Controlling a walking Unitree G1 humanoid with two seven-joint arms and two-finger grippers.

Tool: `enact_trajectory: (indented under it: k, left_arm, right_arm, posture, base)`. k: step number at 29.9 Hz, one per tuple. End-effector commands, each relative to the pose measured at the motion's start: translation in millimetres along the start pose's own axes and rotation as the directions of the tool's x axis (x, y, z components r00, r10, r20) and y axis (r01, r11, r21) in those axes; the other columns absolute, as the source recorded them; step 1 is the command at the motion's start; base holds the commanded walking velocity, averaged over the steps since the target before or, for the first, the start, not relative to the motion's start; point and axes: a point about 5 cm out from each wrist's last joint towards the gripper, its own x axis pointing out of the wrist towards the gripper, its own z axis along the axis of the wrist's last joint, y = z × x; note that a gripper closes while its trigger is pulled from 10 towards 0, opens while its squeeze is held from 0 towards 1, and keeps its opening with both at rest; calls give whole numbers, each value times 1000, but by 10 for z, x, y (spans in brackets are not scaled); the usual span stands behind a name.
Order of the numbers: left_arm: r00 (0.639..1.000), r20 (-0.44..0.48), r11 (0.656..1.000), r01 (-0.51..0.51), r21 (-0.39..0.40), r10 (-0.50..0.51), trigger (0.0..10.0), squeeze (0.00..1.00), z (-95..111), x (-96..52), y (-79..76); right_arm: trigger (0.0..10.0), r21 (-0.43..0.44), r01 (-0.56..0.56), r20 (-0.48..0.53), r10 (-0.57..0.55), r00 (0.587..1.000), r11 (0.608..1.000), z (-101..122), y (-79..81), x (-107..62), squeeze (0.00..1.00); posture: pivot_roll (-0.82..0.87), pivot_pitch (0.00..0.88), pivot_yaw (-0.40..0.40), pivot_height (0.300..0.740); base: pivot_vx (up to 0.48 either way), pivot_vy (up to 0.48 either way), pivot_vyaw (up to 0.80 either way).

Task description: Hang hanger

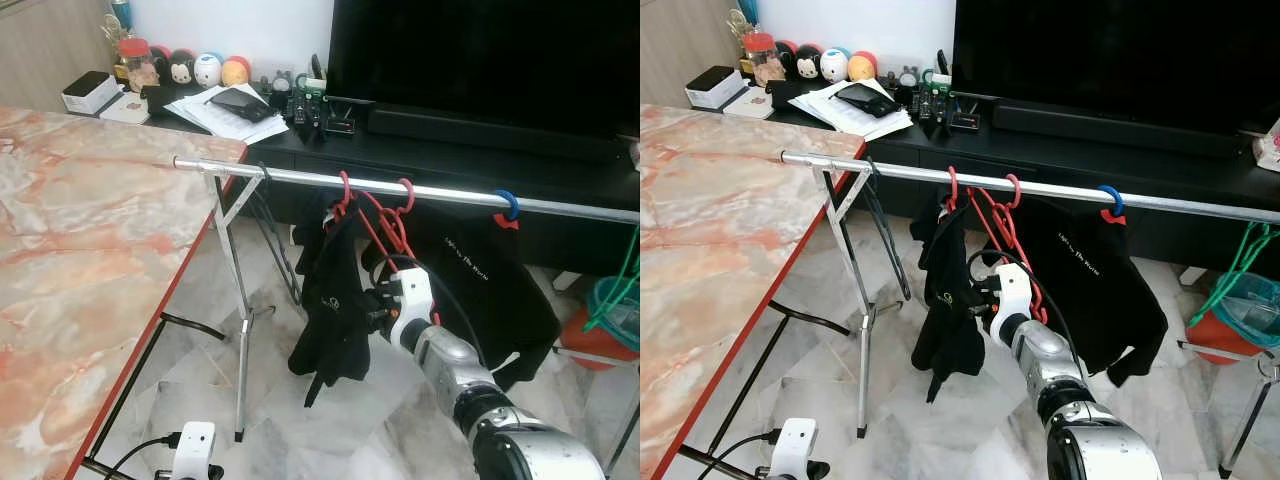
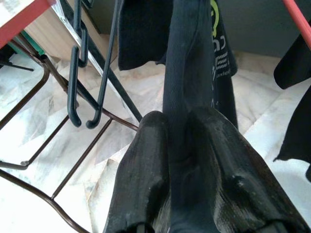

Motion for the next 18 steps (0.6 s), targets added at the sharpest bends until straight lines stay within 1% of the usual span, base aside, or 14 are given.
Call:
enact_trajectory:
  k: [1,3,8,11,14,16,18]
  left_arm:
    - [999,-37,1000,1,3,-1,10000,0,-89,-9,-19]
    - [999,-37,1000,1,3,-1,10000,0,-87,-6,-28]
    - [999,-37,1000,-1,4,1,10000,0,-88,-7,-25]
    - [999,-35,1000,0,2,0,10000,0,-86,-7,-23]
    - [999,-33,1000,0,2,0,10000,0,-83,-7,-25]
    - [999,-32,1000,1,1,-1,10000,0,-82,-6,-27]
    - [999,-32,1000,1,1,-1,10000,0,-82,-6,-29]
  right_arm:
    - [10000,8,-2,8,2,1000,1000,33,-9,4,0]
    - [10000,8,-20,7,20,1000,1000,49,14,19,0]
    - [10000,-8,-22,-8,22,1000,1000,55,34,37,0]
    - [10000,-7,-52,-17,52,999,999,57,80,60,0]
    - [10000,-70,-32,-60,28,998,997,24,86,67,0]
    - [10000,-82,-15,-74,9,997,996,8,73,63,0]
    - [10000,-77,-4,-76,-2,997,997,4,60,58,0]
  posture:
    - [28,61,-62,740]
    - [29,60,-62,740]
    - [28,60,-64,740]
    - [30,60,-65,740]
    - [31,57,-66,740]
    - [32,57,-67,740]
    - [33,56,-67,740]
  base:
    - [0,0,0]
    - [0,0,0]
    - [0,0,0]
    - [0,0,0]
    - [0,0,0]
    - [0,0,0]
    - [0,0,0]
